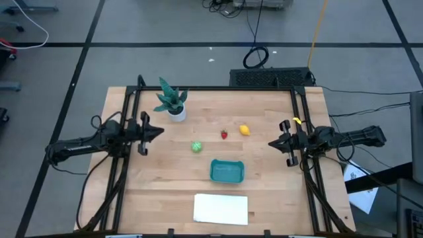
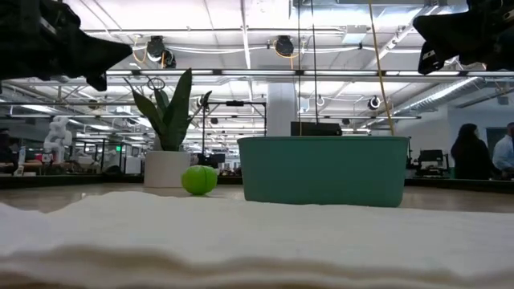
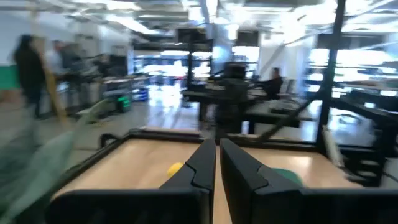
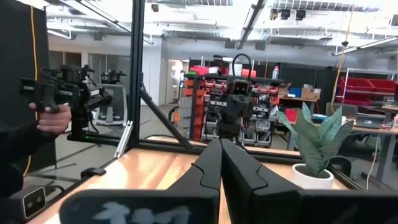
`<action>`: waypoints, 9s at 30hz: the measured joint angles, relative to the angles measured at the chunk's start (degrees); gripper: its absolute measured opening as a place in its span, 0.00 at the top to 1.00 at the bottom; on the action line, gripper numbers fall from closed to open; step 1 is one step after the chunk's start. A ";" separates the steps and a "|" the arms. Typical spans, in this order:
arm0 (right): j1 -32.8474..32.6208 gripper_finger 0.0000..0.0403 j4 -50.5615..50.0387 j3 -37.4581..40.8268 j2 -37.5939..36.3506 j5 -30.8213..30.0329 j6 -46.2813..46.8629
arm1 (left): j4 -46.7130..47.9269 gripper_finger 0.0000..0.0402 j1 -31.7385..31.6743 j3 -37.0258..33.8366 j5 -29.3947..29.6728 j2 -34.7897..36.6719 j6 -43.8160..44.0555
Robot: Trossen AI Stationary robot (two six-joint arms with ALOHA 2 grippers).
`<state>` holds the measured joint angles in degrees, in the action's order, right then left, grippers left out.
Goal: Pick and placing Produce into tupperware
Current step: Put the cabbage into the bin
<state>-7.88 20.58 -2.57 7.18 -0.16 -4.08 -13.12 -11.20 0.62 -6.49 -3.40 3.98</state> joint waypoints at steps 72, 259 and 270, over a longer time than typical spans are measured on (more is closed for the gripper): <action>0.02 1.00 -1.38 -0.01 0.09 -9.09 2.10 | 7.16 0.94 -0.02 45.07 -2.01 -48.68 -1.68; 0.02 1.00 -2.08 -0.01 0.13 -9.05 3.45 | 77.19 0.06 7.15 87.34 8.42 -103.54 -18.46; 0.02 1.00 -2.08 0.00 0.13 -9.05 3.87 | 70.99 0.06 7.15 84.51 3.05 -103.54 -17.98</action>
<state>-7.86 18.50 -2.57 7.31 -9.21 -0.21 57.87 -4.05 85.13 -3.44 -106.94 -14.01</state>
